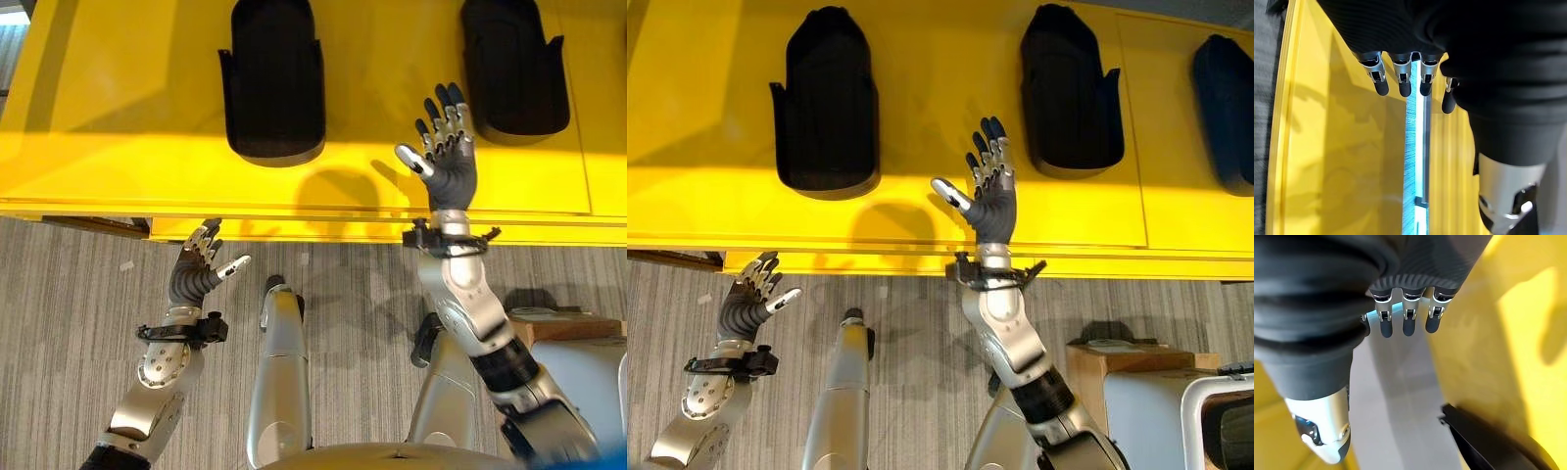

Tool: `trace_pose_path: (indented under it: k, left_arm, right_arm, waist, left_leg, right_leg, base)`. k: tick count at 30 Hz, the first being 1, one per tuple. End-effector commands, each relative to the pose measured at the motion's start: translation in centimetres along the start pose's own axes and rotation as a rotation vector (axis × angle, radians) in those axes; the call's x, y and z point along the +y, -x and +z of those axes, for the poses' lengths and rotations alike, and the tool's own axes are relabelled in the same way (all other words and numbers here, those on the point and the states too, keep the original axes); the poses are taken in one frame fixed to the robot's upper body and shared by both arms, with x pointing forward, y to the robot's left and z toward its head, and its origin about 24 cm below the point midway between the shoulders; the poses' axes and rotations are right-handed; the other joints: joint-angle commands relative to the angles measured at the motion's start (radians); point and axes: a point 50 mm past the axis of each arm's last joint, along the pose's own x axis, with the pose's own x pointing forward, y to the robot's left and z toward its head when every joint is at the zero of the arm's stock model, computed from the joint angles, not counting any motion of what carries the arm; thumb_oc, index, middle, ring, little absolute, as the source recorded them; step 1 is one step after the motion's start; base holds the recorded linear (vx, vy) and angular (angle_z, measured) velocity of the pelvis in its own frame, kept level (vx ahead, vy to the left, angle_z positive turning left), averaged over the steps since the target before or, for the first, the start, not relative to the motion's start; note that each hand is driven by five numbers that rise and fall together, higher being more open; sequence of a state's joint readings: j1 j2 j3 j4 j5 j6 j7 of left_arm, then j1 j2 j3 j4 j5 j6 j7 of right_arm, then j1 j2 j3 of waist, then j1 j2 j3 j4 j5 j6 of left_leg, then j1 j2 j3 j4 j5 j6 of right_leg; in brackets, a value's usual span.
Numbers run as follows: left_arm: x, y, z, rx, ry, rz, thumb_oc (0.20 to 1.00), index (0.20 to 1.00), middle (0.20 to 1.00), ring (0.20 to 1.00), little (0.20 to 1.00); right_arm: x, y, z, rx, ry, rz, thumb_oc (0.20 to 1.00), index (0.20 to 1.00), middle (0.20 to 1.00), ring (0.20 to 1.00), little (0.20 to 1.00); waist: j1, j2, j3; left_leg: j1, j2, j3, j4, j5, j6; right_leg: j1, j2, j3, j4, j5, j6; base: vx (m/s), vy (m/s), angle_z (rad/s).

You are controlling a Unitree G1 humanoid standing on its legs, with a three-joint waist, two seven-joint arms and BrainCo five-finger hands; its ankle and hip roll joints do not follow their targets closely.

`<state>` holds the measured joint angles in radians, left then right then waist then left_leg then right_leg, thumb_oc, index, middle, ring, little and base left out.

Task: Move parts from the plastic box to the shelf.

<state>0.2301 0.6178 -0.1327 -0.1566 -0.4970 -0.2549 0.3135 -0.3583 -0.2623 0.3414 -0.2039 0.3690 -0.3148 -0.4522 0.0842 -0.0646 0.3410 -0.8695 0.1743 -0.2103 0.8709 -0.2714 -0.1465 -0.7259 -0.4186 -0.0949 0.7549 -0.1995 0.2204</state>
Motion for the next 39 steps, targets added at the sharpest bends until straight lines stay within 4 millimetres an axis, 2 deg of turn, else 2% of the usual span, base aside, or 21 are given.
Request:
trace_pose_path:
  k: [1, 6, 8, 10, 12, 17, 19, 22, 28, 32, 39]
  left_arm:
    - [-1.4, -0.9, 5.7, -0.351, -0.126, -0.117, 1.0, 1.0, 1.0, 1.0, 1.0]
    - [-1.8, -1.1, 7.8, -0.519, -0.357, -0.138, 1.0, 1.0, 1.0, 1.0, 1.0]
    - [-1.7, -1.3, 9.3, -0.642, -0.538, -0.123, 1.0, 1.0, 1.0, 1.0, 1.0]
    - [-1.7, -1.4, 10.2, -0.711, -0.607, -0.106, 1.0, 1.0, 1.0, 1.0, 1.0]
    - [-1.6, -1.3, 11.5, -0.814, -0.746, -0.084, 1.0, 1.0, 1.0, 1.0, 1.0]
    - [-1.8, -0.3, 13.6, -0.951, -0.77, -0.058, 1.0, 1.0, 1.0, 1.0, 1.0]
    - [-2.2, 0.5, 14.4, -0.98, -0.706, -0.082, 1.0, 1.0, 1.0, 1.0, 1.0]
    - [-2.3, 1.0, 14.2, -0.943, -0.615, -0.127, 1.0, 1.0, 1.0, 1.0, 1.0]
    - [-3.1, 1.6, 13.8, -0.916, -0.708, -0.288, 1.0, 1.0, 1.0, 1.0, 1.0]
    - [-2.6, 1.6, 13.9, -0.938, -0.796, -0.251, 1.0, 1.0, 1.0, 1.0, 1.0]
    - [-1.5, 0.2, 14.2, -0.946, -0.881, -0.135, 1.0, 1.0, 1.0, 1.0, 1.0]
  right_arm:
    - [-0.9, -0.3, 2.0, -0.141, 0.014, 0.027, 1.0, 1.0, 1.0, 1.0, 1.0]
    - [-3.7, 1.4, 3.2, -0.14, 0.109, 0.057, 1.0, 1.0, 1.0, 1.0, 1.0]
    - [-5.3, 2.4, 4.0, -0.135, 0.177, 0.073, 1.0, 1.0, 1.0, 1.0, 1.0]
    - [-6.0, 3.0, 4.3, -0.122, 0.216, 0.077, 1.0, 1.0, 1.0, 1.0, 1.0]
    - [-6.9, 3.8, 4.7, -0.101, 0.261, 0.083, 1.0, 1.0, 1.0, 1.0, 1.0]
    - [-8.1, 4.6, 5.1, -0.061, 0.316, 0.083, 1.0, 1.0, 1.0, 1.0, 1.0]
    - [-8.3, 4.5, 5.2, -0.061, 0.321, 0.081, 1.0, 1.0, 1.0, 1.0, 1.0]
    - [-8.2, 4.4, 5.2, -0.061, 0.315, 0.084, 1.0, 1.0, 1.0, 1.0, 1.0]
    - [-8.0, 4.1, 5.6, -0.1, 0.337, 0.084, 1.0, 1.0, 1.0, 1.0, 1.0]
    - [-8.0, 4.3, 5.2, -0.087, 0.347, 0.078, 1.0, 1.0, 1.0, 1.0, 1.0]
    - [-8.2, 4.3, 4.9, -0.069, 0.351, 0.062, 1.0, 1.0, 1.0, 1.0, 1.0]
  waist:
    - [0.007, -0.019, -0.078]
    - [-0.02, -0.019, -0.1]
    - [-0.038, -0.017, -0.114]
    - [-0.047, -0.014, -0.123]
    - [-0.055, -0.009, -0.131]
    - [-0.072, 0.002, -0.148]
    - [-0.076, 0.009, -0.15]
    - [-0.076, 0.015, -0.15]
    - [-0.076, 0.029, -0.144]
    - [-0.075, 0.033, -0.151]
    - [-0.083, 0.031, -0.162]
  left_leg:
    - [-0.043, -0.024, 0.031, -0.021, 0.078, 0.066]
    - [-0.018, -0.011, 0.034, -0.041, 0.08, 0.056]
    - [-0.003, -0.003, 0.035, -0.047, 0.079, 0.05]
    - [0.005, 0.001, 0.037, -0.049, 0.077, 0.048]
    - [0.007, 0.006, 0.037, -0.048, 0.075, 0.044]
    - [0.01, 0.014, 0.041, -0.052, 0.075, 0.039]
    - [0.014, 0.019, 0.045, -0.058, 0.077, 0.038]
    - [0.021, 0.021, 0.045, -0.06, 0.079, 0.037]
    - [0.031, 0.025, 0.046, -0.059, 0.079, 0.035]
    - [0.027, 0.028, 0.049, -0.055, 0.079, 0.036]
    - [0.017, 0.027, 0.054, -0.047, 0.075, 0.037]
  right_leg:
    - [-0.109, 0.031, 0.027, 0.094, 0.026, -0.085]
    - [-0.099, 0.035, 0.032, 0.089, 0.022, -0.081]
    - [-0.092, 0.038, 0.037, 0.084, 0.019, -0.078]
    - [-0.09, 0.039, 0.04, 0.082, 0.017, -0.076]
    - [-0.09, 0.04, 0.044, 0.083, 0.014, -0.076]
    - [-0.099, 0.045, 0.055, 0.087, 0.011, -0.076]
    - [-0.099, 0.046, 0.056, 0.087, 0.01, -0.077]
    - [-0.093, 0.048, 0.059, 0.088, 0.009, -0.078]
    - [-0.083, 0.049, 0.06, 0.095, 0.003, -0.075]
    - [-0.09, 0.052, 0.065, 0.101, 0.003, -0.074]
    - [-0.105, 0.056, 0.074, 0.107, 0.004, -0.077]
  base:
    - [-0.07, 0.005, -0.02]
    - [0.01, -0.004, -0.01]
    - [0.0, 0.0, 0.0]
    - [0.01, -0.006, -0.02]
    - [0.01, -0.009, -0.1]
    - [0.0, -0.011, -0.09]
    - [0.0, -0.005, -0.11]
    - [0.0, -0.002, -0.02]
    - [0.0, 0.0, 0.0]
    - [0.0, 0.0, 0.0]
    - [0.0, 0.0, 0.0]
